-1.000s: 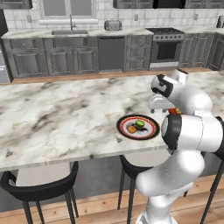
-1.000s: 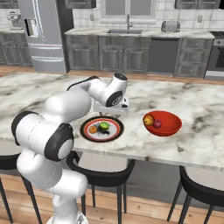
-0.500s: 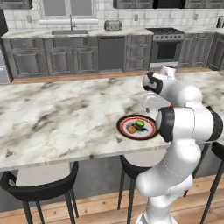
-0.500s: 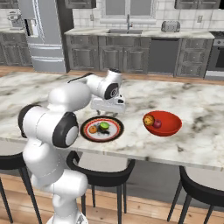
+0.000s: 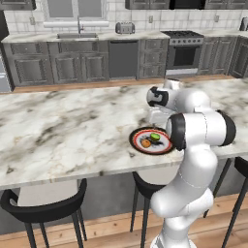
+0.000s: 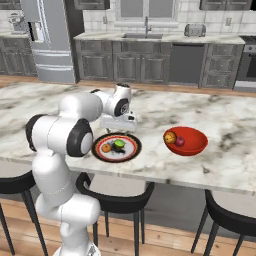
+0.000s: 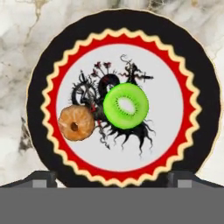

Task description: Take the fruits from the plate on the dining counter and place two fruits in each bowl.

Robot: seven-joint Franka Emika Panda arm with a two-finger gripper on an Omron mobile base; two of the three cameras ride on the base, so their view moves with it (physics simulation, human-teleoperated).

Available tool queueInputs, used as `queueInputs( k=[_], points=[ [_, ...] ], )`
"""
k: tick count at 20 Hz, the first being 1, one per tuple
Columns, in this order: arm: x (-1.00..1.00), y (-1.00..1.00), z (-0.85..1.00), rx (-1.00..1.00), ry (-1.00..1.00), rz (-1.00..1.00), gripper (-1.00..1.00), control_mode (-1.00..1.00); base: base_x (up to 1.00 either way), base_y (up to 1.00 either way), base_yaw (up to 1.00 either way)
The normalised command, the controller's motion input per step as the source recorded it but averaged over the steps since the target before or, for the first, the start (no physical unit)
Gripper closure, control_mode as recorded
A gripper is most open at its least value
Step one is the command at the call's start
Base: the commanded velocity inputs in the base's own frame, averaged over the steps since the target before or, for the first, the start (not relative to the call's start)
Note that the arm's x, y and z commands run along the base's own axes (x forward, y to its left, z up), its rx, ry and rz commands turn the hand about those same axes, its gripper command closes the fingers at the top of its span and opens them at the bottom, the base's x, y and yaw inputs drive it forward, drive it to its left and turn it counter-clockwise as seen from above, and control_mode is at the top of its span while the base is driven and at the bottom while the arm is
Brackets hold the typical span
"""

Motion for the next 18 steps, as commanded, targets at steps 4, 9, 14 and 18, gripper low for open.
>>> queueInputs(
  k=[4, 9, 14, 18],
  points=[
    [0.44, 0.04, -0.20, 0.00, 0.03, -0.13, -1.00, -1.00, 0.00, 0.00, 0.00],
    [0.27, 0.00, -0.18, 0.00, 0.08, -0.11, -1.00, -1.00, 0.00, 0.00, 0.00],
    [0.37, 0.00, -0.45, 0.00, 0.03, -0.03, -1.00, -1.00, 0.00, 0.00, 0.00],
    [0.09, -0.03, -0.28, 0.00, 0.04, 0.01, -1.00, -1.00, 0.00, 0.00, 0.00]
  ],
)
